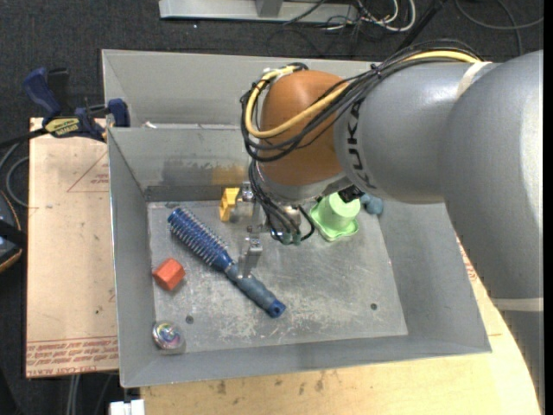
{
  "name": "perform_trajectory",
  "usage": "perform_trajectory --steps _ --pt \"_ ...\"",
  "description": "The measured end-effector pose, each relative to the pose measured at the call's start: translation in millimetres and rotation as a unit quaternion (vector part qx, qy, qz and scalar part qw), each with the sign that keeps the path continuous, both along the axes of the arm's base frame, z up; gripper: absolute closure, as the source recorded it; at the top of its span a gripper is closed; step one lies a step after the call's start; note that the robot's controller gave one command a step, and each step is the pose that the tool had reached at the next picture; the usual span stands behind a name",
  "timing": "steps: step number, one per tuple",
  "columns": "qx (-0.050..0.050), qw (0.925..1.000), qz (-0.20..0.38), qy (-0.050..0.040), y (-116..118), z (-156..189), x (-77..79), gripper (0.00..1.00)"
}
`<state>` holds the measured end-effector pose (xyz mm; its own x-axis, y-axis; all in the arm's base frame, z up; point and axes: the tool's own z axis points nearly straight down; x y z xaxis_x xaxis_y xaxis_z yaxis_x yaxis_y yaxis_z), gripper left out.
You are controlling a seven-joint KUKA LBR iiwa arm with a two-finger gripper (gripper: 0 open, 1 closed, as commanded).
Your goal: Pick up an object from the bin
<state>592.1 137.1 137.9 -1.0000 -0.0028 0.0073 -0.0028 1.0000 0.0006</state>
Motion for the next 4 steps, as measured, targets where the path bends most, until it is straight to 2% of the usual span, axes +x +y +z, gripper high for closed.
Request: perform_trajectory --steps 1,2,3,4 --pt "-0.001 0.9972 0.074 -0.0079 63 -64 -53.9 0.00" --pt "0.002 0.9832 0.182 -0.0097 100 71 -2.2 0.00" --pt "0.001 0.9410 0.338 -0.0012 49 -14 -34.6 0.00" --pt "0.002 0.9142 0.405 -0.0066 -1 -58 -96.8 0.00"
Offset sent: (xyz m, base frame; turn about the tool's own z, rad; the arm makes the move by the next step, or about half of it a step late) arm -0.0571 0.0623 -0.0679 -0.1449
